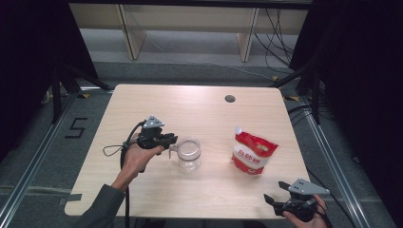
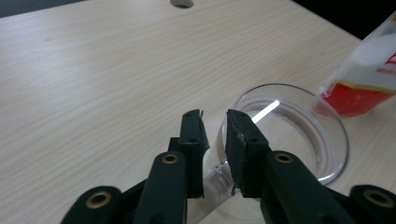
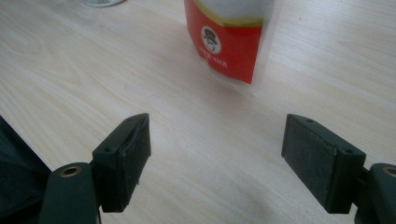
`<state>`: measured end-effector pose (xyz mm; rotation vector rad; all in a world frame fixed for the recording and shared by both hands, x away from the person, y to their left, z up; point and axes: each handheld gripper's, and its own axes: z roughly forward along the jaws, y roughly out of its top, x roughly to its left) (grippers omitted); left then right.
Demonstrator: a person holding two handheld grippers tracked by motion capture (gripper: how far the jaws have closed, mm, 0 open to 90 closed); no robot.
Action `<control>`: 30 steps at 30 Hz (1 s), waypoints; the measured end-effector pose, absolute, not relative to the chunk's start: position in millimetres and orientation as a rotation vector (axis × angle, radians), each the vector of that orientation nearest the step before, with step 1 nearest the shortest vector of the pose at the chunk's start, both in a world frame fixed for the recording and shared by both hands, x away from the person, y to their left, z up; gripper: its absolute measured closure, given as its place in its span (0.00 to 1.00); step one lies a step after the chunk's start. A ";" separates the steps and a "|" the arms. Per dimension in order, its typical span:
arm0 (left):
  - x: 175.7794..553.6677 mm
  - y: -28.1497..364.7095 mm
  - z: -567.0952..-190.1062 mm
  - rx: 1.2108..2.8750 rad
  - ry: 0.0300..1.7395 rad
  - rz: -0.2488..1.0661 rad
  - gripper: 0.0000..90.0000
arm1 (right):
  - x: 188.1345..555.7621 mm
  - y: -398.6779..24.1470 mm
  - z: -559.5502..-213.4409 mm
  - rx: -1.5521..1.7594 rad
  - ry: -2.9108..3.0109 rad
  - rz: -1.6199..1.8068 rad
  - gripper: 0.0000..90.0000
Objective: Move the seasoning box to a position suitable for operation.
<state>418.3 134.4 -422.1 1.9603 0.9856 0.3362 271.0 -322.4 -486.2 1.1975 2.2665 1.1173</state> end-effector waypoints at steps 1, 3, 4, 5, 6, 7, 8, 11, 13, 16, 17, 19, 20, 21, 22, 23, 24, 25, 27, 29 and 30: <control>413.2 137.6 -422.1 1.904 0.969 0.320 0.81 | 268.7 -320.4 -485.3 1.238 2.260 1.119 0.27; 410.5 140.2 -421.5 1.895 0.957 0.314 0.79 | 269.2 -320.5 -485.3 1.216 2.261 1.130 0.27; 404.2 144.5 -421.3 1.886 0.924 0.301 0.74 | 271.1 -322.1 -486.5 1.172 2.266 1.117 0.27; 401.2 147.1 -422.5 1.881 0.902 0.314 0.73 | 270.6 -321.4 -486.4 1.194 2.277 1.119 0.27; 398.3 149.5 -424.4 1.879 0.891 0.315 0.72 | 270.8 -321.4 -486.3 1.192 2.274 1.122 0.27; 398.3 149.5 -424.4 1.879 0.891 0.315 0.70 | 270.8 -321.6 -485.8 1.174 2.265 1.109 0.27; 394.9 152.8 -427.2 1.888 0.882 0.322 0.67 | 271.2 -321.5 -486.2 1.163 2.271 1.109 0.27; 387.8 161.8 -439.0 1.907 0.854 0.358 0.64 | 269.7 -319.4 -487.4 1.195 2.275 1.116 0.27; 385.4 163.0 -446.9 1.932 0.843 0.367 0.64 | 270.1 -319.7 -485.8 1.178 2.289 1.114 0.27; 384.5 162.0 -456.3 1.969 0.848 0.378 0.64 | 268.9 -317.7 -486.8 1.193 2.280 1.125 0.28; 385.1 160.8 -460.1 1.967 0.845 0.392 0.63 | 270.3 -318.6 -487.1 1.178 2.298 1.114 0.28; 387.7 160.0 -469.1 2.013 0.852 0.407 0.63 | 269.8 -317.6 -485.9 1.179 2.297 1.111 0.28; 389.3 159.4 -471.4 2.027 0.845 0.410 0.62 | 269.3 -317.3 -485.7 1.175 2.295 1.109 0.28; 389.3 159.4 -471.4 2.027 0.845 0.410 0.61 | 269.3 -317.3 -485.7 1.175 2.295 1.109 0.28; 390.4 158.7 -472.4 2.034 0.848 0.428 0.61 | 270.2 -318.0 -486.4 1.148 2.296 1.104 0.28; 391.5 156.0 -474.4 1.998 0.870 0.432 0.60 | 270.5 -318.4 -486.7 1.147 2.300 1.099 0.28; 393.5 154.7 -476.0 1.997 0.859 0.432 0.61 | 270.7 -318.3 -486.9 1.159 2.299 1.114 0.28; 393.5 154.7 -476.0 1.997 0.859 0.432 0.62 | 270.7 -318.3 -486.9 1.159 2.299 1.114 0.28; 394.4 151.9 -477.8 2.007 0.857 0.434 0.63 | 270.1 -318.2 -486.4 1.150 2.293 1.110 0.28; 396.0 150.1 -479.6 2.008 0.854 0.445 0.63 | 268.9 -317.5 -487.0 1.187 2.311 1.106 0.28; 398.1 149.7 -480.4 2.016 0.851 0.442 0.64 | 269.7 -317.5 -486.9 1.168 2.293 1.124 0.28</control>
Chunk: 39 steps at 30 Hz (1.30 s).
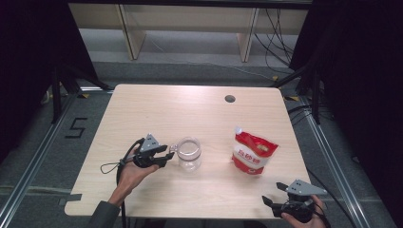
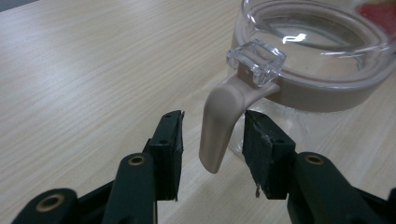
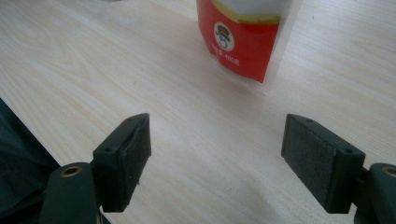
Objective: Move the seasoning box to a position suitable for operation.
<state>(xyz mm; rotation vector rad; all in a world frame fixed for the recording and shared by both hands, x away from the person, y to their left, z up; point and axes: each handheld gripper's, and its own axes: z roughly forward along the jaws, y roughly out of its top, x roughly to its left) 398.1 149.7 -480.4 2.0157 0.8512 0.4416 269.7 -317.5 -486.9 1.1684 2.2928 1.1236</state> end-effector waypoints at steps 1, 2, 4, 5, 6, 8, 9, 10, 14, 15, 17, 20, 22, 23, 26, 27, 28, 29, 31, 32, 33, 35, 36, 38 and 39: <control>398.1 149.7 -480.4 2.016 0.851 0.442 0.64 | 269.7 -317.5 -486.9 1.168 2.293 1.124 0.28; 398.3 148.6 -481.1 2.011 0.870 0.452 0.64 | 269.2 -317.5 -486.2 1.171 2.299 1.113 0.28; 401.5 146.8 -483.6 2.007 0.855 0.451 0.64 | 266.9 -316.0 -486.8 1.202 2.303 1.099 0.28; 401.4 145.6 -483.7 2.012 0.858 0.451 0.65 | 267.1 -316.0 -486.6 1.198 2.302 1.101 0.28; 401.4 145.6 -483.7 2.012 0.858 0.451 0.67 | 267.1 -316.0 -486.6 1.198 2.302 1.101 0.28; 402.1 143.2 -484.6 2.010 0.847 0.448 0.69 | 269.2 -317.0 -486.4 1.138 2.297 1.103 0.28; 402.3 143.6 -483.9 2.035 0.832 0.460 0.69 | 269.2 -317.0 -486.4 1.138 2.297 1.103 0.28; 402.8 142.5 -484.5 2.031 0.824 0.462 0.71 | 268.6 -316.2 -487.1 1.167 2.310 1.110 0.28; 402.0 141.6 -483.4 2.047 0.804 0.473 0.82 | 267.9 -316.0 -485.9 1.157 2.301 1.102 0.28; 401.9 141.6 -483.7 2.043 0.804 0.472 0.82 | 268.8 -316.9 -486.7 1.135 2.298 1.098 0.28; 401.1 140.2 -485.0 2.018 0.807 0.479 0.83 | 267.0 -315.2 -486.9 1.192 2.309 1.106 0.28; 398.6 140.8 -483.6 2.045 0.791 0.476 0.83 | 266.7 -315.0 -486.5 1.175 2.304 1.100 0.28; 396.9 138.6 -484.4 2.018 0.808 0.473 0.83 | 265.9 -314.7 -486.4 1.199 2.307 1.099 0.28; 396.6 138.8 -484.3 2.023 0.795 0.476 0.83 | 265.9 -314.7 -486.4 1.199 2.307 1.099 0.28; 390.9 137.5 -484.8 2.024 0.803 0.468 0.83 | 267.3 -316.3 -486.0 1.158 2.303 1.099 0.28; 389.9 138.3 -484.6 2.037 0.791 0.467 0.83 | 266.2 -316.1 -486.3 1.192 2.308 1.093 0.28; 388.5 136.6 -485.6 2.015 0.800 0.459 0.83 | 266.2 -316.1 -486.3 1.192 2.308 1.093 0.28; 386.9 137.0 -484.7 2.034 0.791 0.465 0.83 | 266.2 -316.1 -486.1 1.188 2.306 1.094 0.28; 384.3 135.7 -483.6 2.048 0.778 0.462 0.83 | 265.3 -315.2 -485.3 1.205 2.293 1.109 0.28; 382.9 134.3 -483.5 2.044 0.773 0.454 0.83 | 265.9 -315.5 -485.8 1.187 2.295 1.109 0.28; 381.5 132.2 -484.3 2.022 0.782 0.446 0.83 | 267.2 -316.8 -486.5 1.168 2.306 1.094 0.28; 375.2 128.7 -483.7 2.053 0.773 0.424 0.83 | 266.5 -315.6 -486.4 1.186 2.297 1.118 0.28; 375.2 128.7 -483.7 2.053 0.773 0.424 0.83 | 266.5 -315.6 -486.4 1.186 2.297 1.118 0.28; 370.1 123.1 -483.6 2.042 0.751 0.415 0.83 | 265.7 -315.4 -486.7 1.197 2.306 1.104 0.28; 370.1 123.1 -483.6 2.042 0.751 0.415 0.83 | 267.7 -317.1 -487.0 1.168 2.313 1.106 0.28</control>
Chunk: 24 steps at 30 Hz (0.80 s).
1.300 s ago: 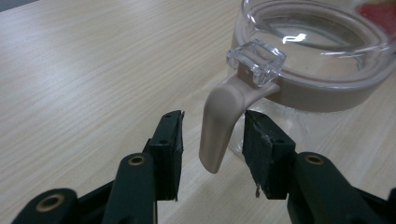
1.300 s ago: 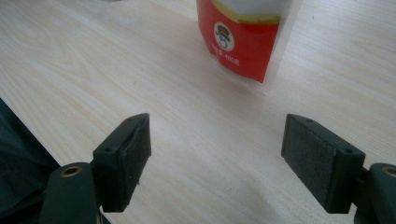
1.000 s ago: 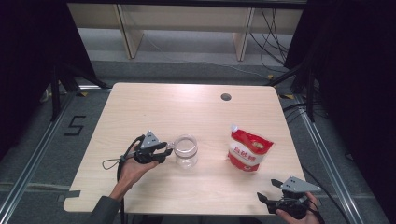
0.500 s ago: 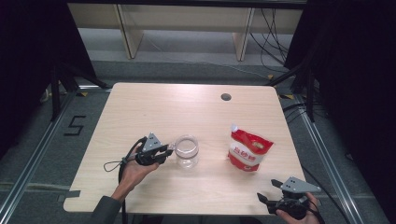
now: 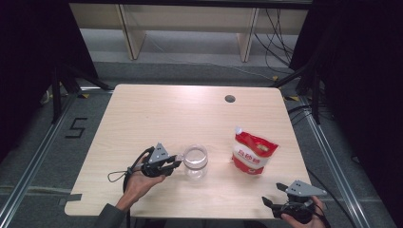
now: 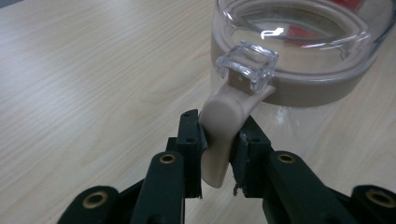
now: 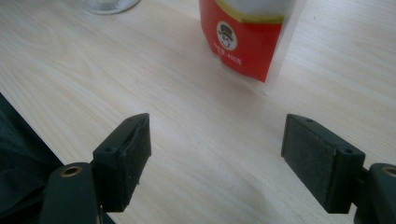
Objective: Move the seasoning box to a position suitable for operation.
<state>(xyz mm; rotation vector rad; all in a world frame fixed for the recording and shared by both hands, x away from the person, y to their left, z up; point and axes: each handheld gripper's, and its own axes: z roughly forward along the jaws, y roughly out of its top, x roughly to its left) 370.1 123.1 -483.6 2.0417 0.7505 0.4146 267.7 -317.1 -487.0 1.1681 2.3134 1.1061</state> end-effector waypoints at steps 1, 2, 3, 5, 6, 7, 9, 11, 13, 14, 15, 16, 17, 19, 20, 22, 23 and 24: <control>368.0 122.0 -482.7 2.070 0.720 0.409 0.83 | 267.2 -316.6 -486.7 1.175 2.308 1.109 0.28; 368.0 122.0 -482.7 2.070 0.720 0.409 0.83 | 267.2 -316.6 -486.7 1.175 2.308 1.109 0.28; 366.1 120.3 -482.6 2.069 0.719 0.410 0.83 | 266.7 -316.1 -486.1 1.167 2.293 1.108 0.28; 364.1 117.6 -483.4 2.060 0.715 0.399 0.83 | 266.7 -316.2 -486.4 1.168 2.309 1.099 0.28; 363.2 116.3 -483.8 2.047 0.719 0.402 0.83 | 266.1 -315.9 -486.5 1.178 2.306 1.091 0.28; 362.9 116.5 -482.9 2.065 0.713 0.394 0.83 | 267.3 -317.1 -486.1 1.150 2.298 1.089 0.28; 362.0 116.1 -482.9 2.075 0.700 0.402 0.82 | 267.6 -316.7 -486.4 1.149 2.304 1.102 0.28; 361.6 115.8 -483.1 2.074 0.700 0.400 0.82 | 267.4 -316.8 -486.9 1.147 2.318 1.089 0.27; 361.5 116.0 -483.0 2.075 0.703 0.399 0.82 | 267.2 -316.5 -486.9 1.159 2.319 1.092 0.27; 361.3 115.7 -483.8 2.064 0.704 0.396 0.82 | 267.4 -316.9 -486.6 1.150 2.300 1.087 0.27; 360.9 114.2 -484.5 2.046 0.713 0.388 0.82 | 267.4 -316.8 -486.6 1.148 2.302 1.091 0.27; 360.3 113.5 -484.7 2.044 0.720 0.378 0.82 | 267.4 -316.8 -486.6 1.148 2.302 1.091 0.27; 360.8 113.8 -484.3 2.059 0.696 0.383 0.82 | 267.4 -316.4 -487.1 1.158 2.318 1.098 0.27; 359.8 111.9 -485.4 2.044 0.688 0.386 0.82 | 268.2 -316.8 -488.0 1.160 2.327 1.104 0.27; 359.4 111.3 -485.3 2.048 0.687 0.388 0.82 | 267.8 -316.6 -488.0 1.165 2.307 1.114 0.27; 359.4 110.2 -484.0 2.068 0.677 0.386 0.82 | 266.0 -315.6 -487.5 1.194 2.319 1.103 0.27; 359.1 108.5 -484.6 2.053 0.689 0.383 0.82 | 267.4 -317.1 -488.0 1.169 2.317 1.096 0.27; 358.7 107.5 -484.5 2.054 0.691 0.363 0.82 | 267.6 -317.2 -488.2 1.172 2.322 1.101 0.27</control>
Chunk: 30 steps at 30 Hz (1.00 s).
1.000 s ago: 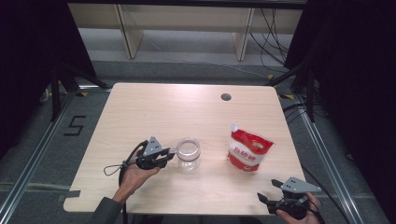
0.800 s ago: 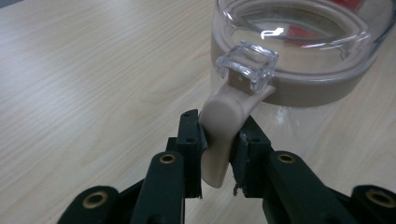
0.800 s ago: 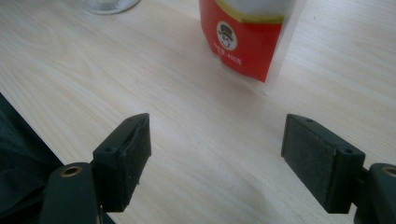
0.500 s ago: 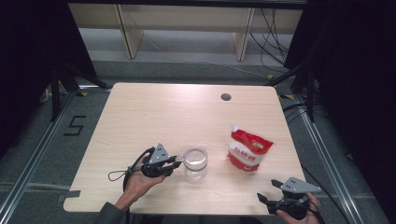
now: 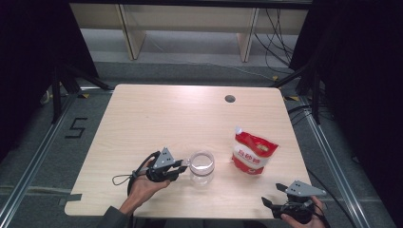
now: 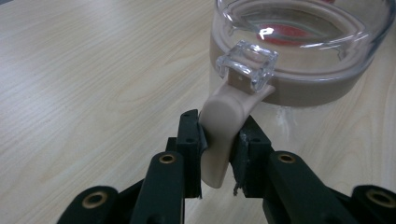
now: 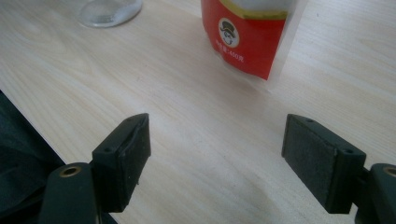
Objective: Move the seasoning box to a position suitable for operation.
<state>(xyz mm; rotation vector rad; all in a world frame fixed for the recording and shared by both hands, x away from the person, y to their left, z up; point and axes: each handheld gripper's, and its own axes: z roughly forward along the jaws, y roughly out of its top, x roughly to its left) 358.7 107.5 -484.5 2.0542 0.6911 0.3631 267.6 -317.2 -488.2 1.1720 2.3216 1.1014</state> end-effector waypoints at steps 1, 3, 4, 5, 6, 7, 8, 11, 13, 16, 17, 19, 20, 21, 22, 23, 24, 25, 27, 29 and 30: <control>359.1 107.3 -484.9 2.048 0.674 0.376 0.82 | 268.8 -318.0 -488.9 1.160 2.311 1.115 0.27; 359.2 107.6 -484.0 2.057 0.681 0.366 0.82 | 269.0 -318.3 -488.8 1.159 2.308 1.118 0.27; 359.3 107.8 -484.2 2.050 0.684 0.364 0.81 | 265.9 -316.6 -488.1 1.218 2.306 1.108 0.27; 357.8 107.5 -484.6 2.032 0.708 0.354 0.81 | 266.7 -317.1 -488.3 1.200 2.308 1.109 0.27; 357.8 107.5 -484.6 2.032 0.708 0.354 0.77 | 266.7 -317.1 -488.3 1.200 2.308 1.109 0.27; 357.9 109.0 -483.1 2.041 0.690 0.359 0.77 | 266.6 -317.2 -488.3 1.200 2.307 1.110 0.27; 354.6 108.2 -483.3 2.029 0.721 0.361 0.70 | 268.8 -318.8 -489.3 1.158 2.309 1.123 0.27; 349.0 110.5 -482.3 2.031 0.694 0.411 0.59 | 266.7 -317.3 -488.8 1.207 2.301 1.132 0.27; 342.9 113.5 -481.2 2.005 0.740 0.410 0.54 | 268.0 -317.9 -488.5 1.170 2.299 1.118 0.27; 340.8 116.1 -481.4 1.983 0.742 0.391 0.47 | 268.2 -315.6 -488.6 1.168 2.314 1.119 0.27; 338.8 117.5 -481.3 1.974 0.762 0.387 0.47 | 268.2 -315.6 -488.6 1.168 2.314 1.119 0.27; 336.8 120.0 -481.8 1.948 0.782 0.346 0.42 | 270.5 -316.4 -488.9 1.130 2.311 1.122 0.27; 335.6 120.8 -481.9 1.931 0.798 0.338 0.42 | 270.1 -316.2 -488.4 1.131 2.306 1.114 0.27; 334.7 122.3 -481.1 1.929 0.813 0.325 0.41 | 270.1 -315.2 -488.5 1.156 2.323 1.128 0.27; 334.5 123.5 -480.3 1.929 0.803 0.337 0.41 | 270.1 -315.2 -488.5 1.156 2.323 1.128 0.27; 334.1 124.9 -478.8 1.925 0.808 0.337 0.41 | 271.6 -315.5 -489.1 1.124 2.321 1.133 0.27; 333.1 125.1 -477.6 1.907 0.824 0.337 0.41 | 269.8 -314.2 -488.4 1.150 2.313 1.116 0.27; 333.9 126.2 -476.5 1.906 0.817 0.338 0.41 | 271.2 -315.2 -488.4 1.121 2.318 1.114 0.27; 334.3 127.7 -473.1 1.889 0.830 0.335 0.41 | 271.9 -315.4 -488.6 1.111 2.316 1.121 0.27; 334.0 128.5 -470.4 1.868 0.850 0.335 0.41 | 272.6 -315.8 -488.9 1.106 2.318 1.135 0.27; 334.0 128.9 -469.4 1.863 0.856 0.331 0.42 | 272.2 -315.8 -488.6 1.119 2.323 1.127 0.27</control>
